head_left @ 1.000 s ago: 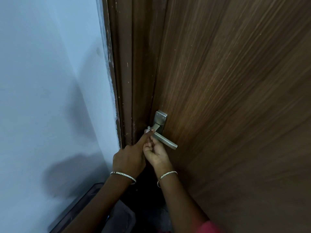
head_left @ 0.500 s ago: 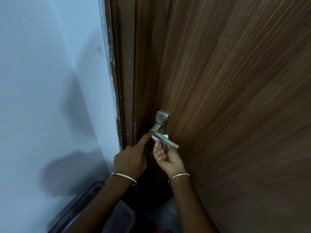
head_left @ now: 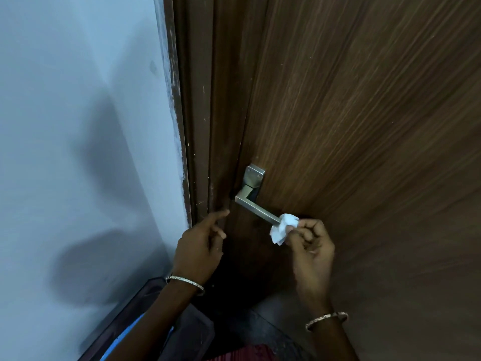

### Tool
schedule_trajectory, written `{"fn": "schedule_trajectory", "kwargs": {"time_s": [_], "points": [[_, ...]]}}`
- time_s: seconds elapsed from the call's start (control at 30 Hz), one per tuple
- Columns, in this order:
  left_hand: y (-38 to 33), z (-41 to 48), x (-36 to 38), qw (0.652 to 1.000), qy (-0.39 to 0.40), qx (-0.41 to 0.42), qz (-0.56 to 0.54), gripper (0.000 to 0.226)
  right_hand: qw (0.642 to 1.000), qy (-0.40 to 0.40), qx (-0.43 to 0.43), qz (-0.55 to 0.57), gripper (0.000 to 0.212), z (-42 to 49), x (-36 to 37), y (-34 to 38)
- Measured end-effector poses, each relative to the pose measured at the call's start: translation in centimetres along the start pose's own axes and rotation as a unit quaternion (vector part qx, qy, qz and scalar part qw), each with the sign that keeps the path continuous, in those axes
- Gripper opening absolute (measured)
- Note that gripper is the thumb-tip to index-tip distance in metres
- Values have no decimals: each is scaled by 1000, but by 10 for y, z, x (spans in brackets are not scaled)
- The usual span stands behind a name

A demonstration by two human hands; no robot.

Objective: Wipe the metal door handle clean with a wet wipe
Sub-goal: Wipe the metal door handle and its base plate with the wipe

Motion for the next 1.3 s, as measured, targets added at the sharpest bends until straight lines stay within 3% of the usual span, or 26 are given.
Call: {"fn": "schedule_trajectory", "kwargs": {"time_s": [0.07,0.23,0.4,0.53,0.67,0.83,1.1,1.3], "points": [[2,0,-1,999,-19,-4,-37,46,989,42,-91,-107,14,-2,11,17],[0,0,4,993,-4,-22,-113,38,937,91,-226,-250,30,1,32,40],[5,-4,9,988,21,-55,-140,40,830,134,-361,-404,35,0,89,57],[9,-3,6,985,16,-67,-157,42,777,110,-403,-472,37,-6,124,54],[18,-1,5,980,11,-97,-173,47,755,87,-455,-463,28,-13,100,45],[24,2,5,974,19,-105,-200,45,756,83,-469,-449,16,-25,64,34],[27,0,2,970,16,-129,-206,43,729,124,-470,-481,17,-11,111,51],[26,0,3,969,27,-135,-204,39,728,104,-431,-522,23,-1,123,54]]}}
Point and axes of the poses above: each hand's wrist, its own z-axis towards the middle knuckle, its own x-axis out of the palm, y = z × x, the point moved 7 cm from there along z, towards the middle knuckle, and after that the axes turned 4 degrees about -x, right-handed, at the moved point
